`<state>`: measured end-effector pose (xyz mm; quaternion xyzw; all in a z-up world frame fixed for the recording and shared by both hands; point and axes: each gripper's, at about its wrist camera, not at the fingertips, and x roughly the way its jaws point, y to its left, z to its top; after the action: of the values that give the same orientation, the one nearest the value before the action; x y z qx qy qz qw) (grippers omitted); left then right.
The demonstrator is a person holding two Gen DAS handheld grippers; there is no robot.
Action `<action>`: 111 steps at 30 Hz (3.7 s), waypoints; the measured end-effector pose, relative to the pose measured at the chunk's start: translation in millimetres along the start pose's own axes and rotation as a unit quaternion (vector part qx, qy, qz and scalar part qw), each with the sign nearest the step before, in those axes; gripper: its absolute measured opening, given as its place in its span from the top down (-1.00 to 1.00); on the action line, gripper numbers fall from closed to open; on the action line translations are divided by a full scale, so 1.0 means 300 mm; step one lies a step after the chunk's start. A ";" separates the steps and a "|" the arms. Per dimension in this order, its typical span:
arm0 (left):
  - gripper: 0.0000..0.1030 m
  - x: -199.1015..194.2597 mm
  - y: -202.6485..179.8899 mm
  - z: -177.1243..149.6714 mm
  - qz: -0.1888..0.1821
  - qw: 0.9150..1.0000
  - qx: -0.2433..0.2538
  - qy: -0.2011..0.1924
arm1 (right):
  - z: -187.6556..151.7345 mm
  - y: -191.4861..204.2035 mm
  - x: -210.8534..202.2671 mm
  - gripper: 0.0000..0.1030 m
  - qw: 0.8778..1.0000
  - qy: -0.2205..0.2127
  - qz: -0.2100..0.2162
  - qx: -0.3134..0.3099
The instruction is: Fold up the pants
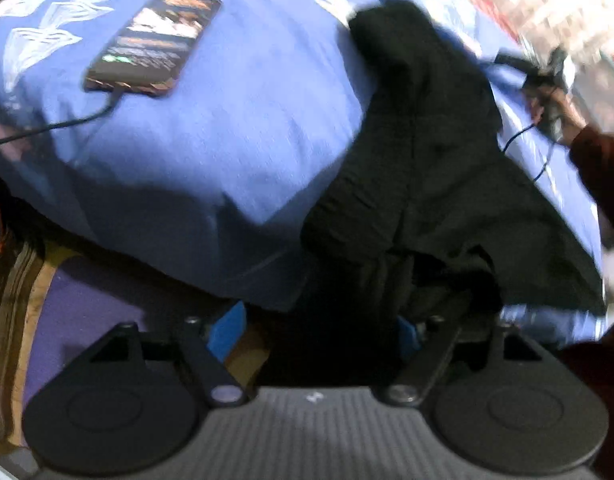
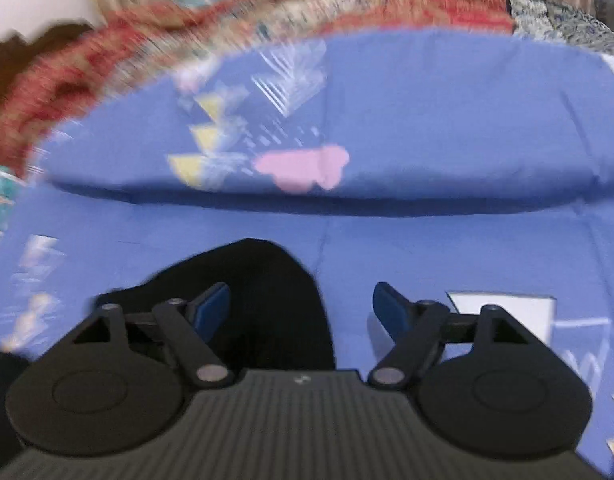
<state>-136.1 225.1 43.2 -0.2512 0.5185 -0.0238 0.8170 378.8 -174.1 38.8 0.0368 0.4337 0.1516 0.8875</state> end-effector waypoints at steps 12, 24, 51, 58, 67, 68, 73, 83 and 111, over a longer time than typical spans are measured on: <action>-0.45 -0.188 0.079 0.255 -0.029 0.980 -0.054 -0.188 | -0.139 -0.405 -0.618 0.85 0.967 -0.195 0.004 0.166; -0.47 0.341 -0.342 0.729 -0.041 0.983 0.117 -0.136 | -0.879 -0.763 -1.064 0.55 0.922 -0.103 -0.191 0.321; 0.79 0.474 -0.610 0.705 0.011 0.963 0.173 -0.208 | 0.011 -0.414 -0.382 0.80 0.972 -0.154 -0.110 0.138; 0.81 0.335 -0.544 0.880 0.031 0.949 0.105 -0.297 | -0.006 -0.785 -0.824 0.82 0.891 -0.279 -0.168 0.315; 0.80 0.588 -0.574 1.040 0.104 0.949 0.140 -0.262 | -0.221 -0.974 -0.676 0.81 0.855 -0.195 -0.129 0.462; 0.80 0.626 -0.572 1.033 0.113 0.952 0.143 -0.245 | -0.262 -0.980 -0.638 0.81 0.846 -0.180 -0.124 0.487; 0.79 0.595 -0.528 0.981 0.078 0.963 0.099 -0.240 | -0.356 -1.015 -0.602 0.82 0.822 -0.165 -0.099 0.536; 0.77 0.357 -0.469 0.858 -0.018 0.959 0.071 -0.273 | -0.450 -1.065 -0.784 0.82 0.813 -0.203 -0.040 0.544; -0.74 0.352 -0.195 0.446 -0.226 0.927 -0.287 -0.088 | -0.747 -1.145 -0.803 -0.07 0.783 -0.167 -0.004 0.599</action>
<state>40.5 194.0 25.5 -0.5866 0.3588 -0.0352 0.7252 146.2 -588.3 14.8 0.5840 0.2828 -0.1511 0.7458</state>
